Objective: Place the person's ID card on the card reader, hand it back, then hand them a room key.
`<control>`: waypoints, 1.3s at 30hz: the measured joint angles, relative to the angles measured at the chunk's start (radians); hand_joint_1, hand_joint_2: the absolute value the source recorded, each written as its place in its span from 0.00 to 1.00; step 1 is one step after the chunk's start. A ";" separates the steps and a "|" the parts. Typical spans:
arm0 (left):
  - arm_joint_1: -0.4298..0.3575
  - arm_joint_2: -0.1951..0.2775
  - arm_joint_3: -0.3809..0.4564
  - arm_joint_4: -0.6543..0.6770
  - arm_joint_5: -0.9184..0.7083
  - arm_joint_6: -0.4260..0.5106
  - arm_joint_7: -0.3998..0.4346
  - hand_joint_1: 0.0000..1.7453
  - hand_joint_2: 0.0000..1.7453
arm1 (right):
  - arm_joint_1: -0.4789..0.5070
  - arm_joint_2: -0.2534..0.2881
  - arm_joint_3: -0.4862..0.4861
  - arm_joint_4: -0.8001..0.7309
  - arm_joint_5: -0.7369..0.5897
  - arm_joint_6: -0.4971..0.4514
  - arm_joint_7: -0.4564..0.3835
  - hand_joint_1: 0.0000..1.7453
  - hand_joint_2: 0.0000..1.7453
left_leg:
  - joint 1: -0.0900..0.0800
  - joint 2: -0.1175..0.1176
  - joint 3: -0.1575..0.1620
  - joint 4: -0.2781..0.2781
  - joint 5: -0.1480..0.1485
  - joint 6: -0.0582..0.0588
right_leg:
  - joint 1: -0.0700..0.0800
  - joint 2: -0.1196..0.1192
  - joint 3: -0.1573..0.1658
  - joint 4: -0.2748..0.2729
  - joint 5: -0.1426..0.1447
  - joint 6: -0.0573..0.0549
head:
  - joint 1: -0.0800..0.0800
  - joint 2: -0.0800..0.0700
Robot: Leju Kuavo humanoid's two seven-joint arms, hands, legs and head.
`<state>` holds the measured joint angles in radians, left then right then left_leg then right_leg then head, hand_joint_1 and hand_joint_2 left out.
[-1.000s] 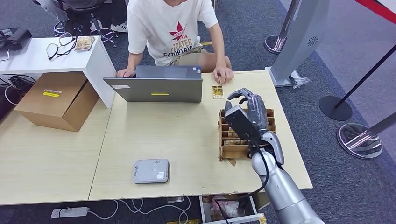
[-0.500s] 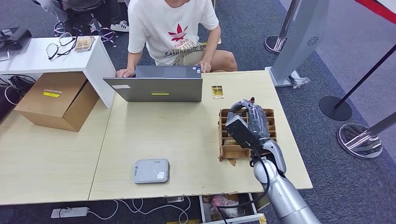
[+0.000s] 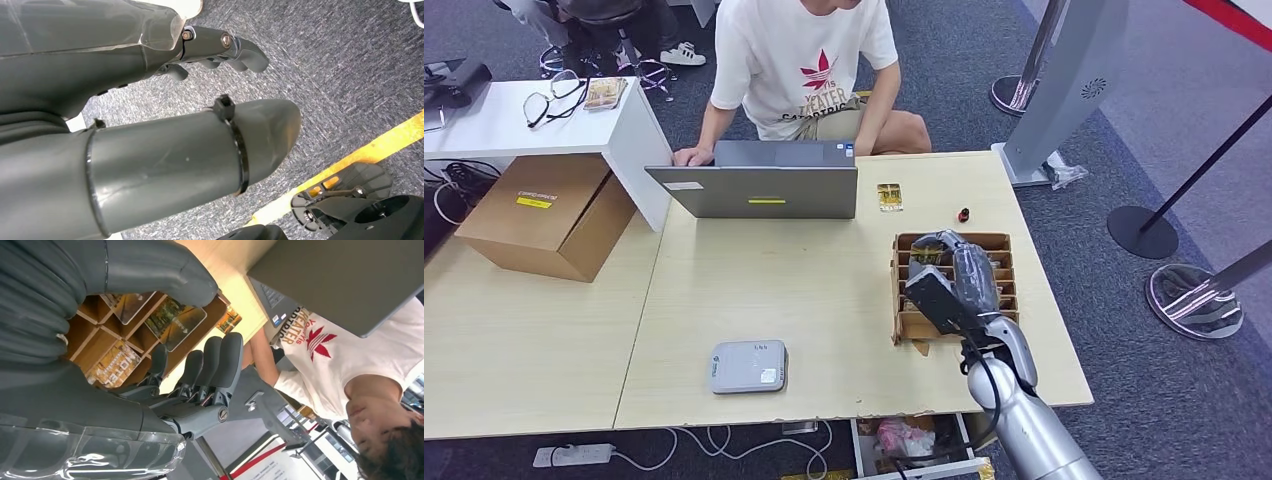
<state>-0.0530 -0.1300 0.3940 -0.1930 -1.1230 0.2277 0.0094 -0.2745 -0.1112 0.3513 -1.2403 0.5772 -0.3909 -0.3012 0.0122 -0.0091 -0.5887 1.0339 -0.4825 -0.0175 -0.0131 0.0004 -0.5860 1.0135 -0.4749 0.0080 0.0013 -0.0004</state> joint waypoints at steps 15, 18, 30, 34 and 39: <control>0.002 0.004 0.010 0.000 0.004 0.000 -0.001 0.00 0.00 | 0.030 -0.028 0.000 0.000 0.030 -0.015 0.028 0.61 1.00 | 0.000 0.000 0.000 0.000 0.000 0.000 | 0.000 0.000 0.000 0.000 0.000 0.000 | 0.000 0.000; 0.002 0.004 0.014 0.000 0.007 0.000 -0.001 0.00 0.00 | 0.031 -0.037 0.000 0.002 0.057 -0.016 0.031 0.62 1.00 | 0.000 0.000 0.000 0.000 0.000 0.000 | 0.000 0.000 0.000 0.000 0.000 0.000 | 0.000 0.000; 0.002 0.004 0.017 0.000 0.006 0.003 -0.001 0.00 0.00 | 0.010 -0.084 0.019 0.026 0.171 -0.088 0.032 0.63 1.00 | 0.000 0.000 0.000 0.000 -0.001 0.001 | 0.000 0.000 0.000 0.000 0.000 0.000 | 0.000 0.000; 0.001 0.006 0.017 0.000 0.003 0.000 -0.001 0.00 0.00 | 0.010 -0.098 0.038 0.025 0.211 -0.101 0.050 0.61 1.00 | 0.000 0.000 0.000 0.000 -0.001 0.001 | 0.000 0.000 0.000 0.000 0.000 0.000 | 0.000 0.000; 0.001 0.009 0.017 0.000 0.001 -0.002 -0.001 0.00 0.00 | 0.012 -0.111 0.056 0.022 0.232 -0.100 0.063 0.55 1.00 | 0.000 0.000 0.000 0.000 -0.001 0.001 | 0.000 0.000 0.000 0.000 0.000 0.000 | 0.000 0.000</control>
<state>-0.0518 -0.1212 0.4112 -0.1930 -1.1221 0.2261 0.0088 -0.2629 -0.2218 0.4078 -1.2181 0.8087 -0.4908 -0.2382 0.0121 -0.0091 -0.5889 1.0340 -0.4833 -0.0165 -0.0132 0.0004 -0.5861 1.0134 -0.4752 0.0083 0.0012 -0.0004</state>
